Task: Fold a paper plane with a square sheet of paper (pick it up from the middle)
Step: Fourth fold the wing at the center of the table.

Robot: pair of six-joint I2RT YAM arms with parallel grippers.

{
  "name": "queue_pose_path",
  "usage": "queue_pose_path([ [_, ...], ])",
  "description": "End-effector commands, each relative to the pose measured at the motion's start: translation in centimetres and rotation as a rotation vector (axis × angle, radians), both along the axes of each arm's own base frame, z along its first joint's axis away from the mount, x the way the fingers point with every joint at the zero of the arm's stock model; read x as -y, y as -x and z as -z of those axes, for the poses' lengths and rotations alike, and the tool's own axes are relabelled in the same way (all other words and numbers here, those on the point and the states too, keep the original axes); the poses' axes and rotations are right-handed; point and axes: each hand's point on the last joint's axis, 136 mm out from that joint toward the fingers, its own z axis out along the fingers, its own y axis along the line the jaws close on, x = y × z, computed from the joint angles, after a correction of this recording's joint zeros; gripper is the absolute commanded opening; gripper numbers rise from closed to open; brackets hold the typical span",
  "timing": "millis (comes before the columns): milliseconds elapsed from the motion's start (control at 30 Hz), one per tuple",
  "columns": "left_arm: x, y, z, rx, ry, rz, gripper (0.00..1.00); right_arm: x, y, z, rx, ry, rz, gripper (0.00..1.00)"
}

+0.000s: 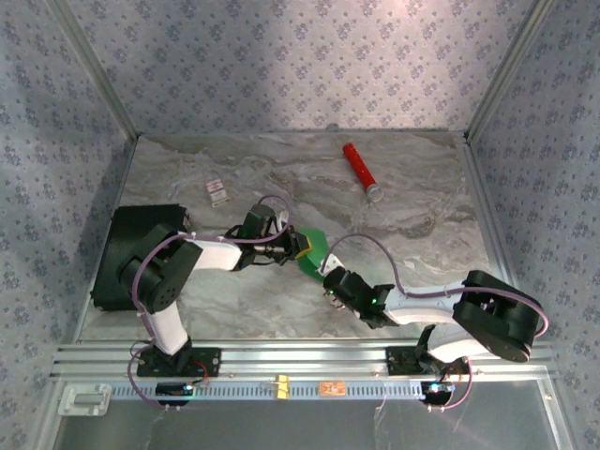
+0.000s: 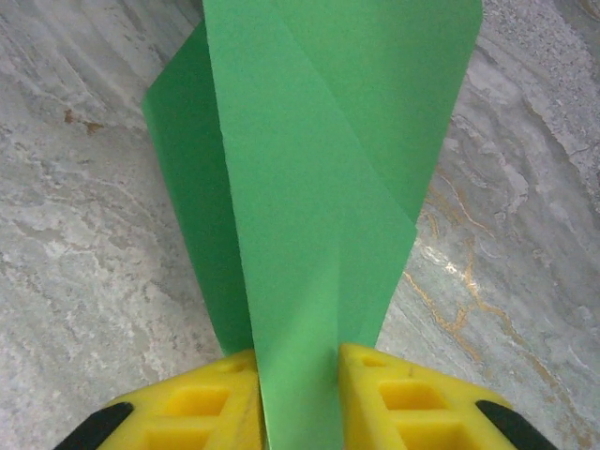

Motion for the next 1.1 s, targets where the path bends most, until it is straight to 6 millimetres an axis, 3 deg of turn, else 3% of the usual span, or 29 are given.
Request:
queue_pose_path([
  [0,0.63,-0.03,-1.31,0.022,0.022,0.022,0.08,-0.09,-0.17,-0.62,0.025,-0.015,-0.003,0.24],
  [1067,0.60,0.08,-1.33,0.018,0.024,0.023,0.08,-0.21,-0.79,-0.61,0.031,-0.028,0.026,0.23],
])
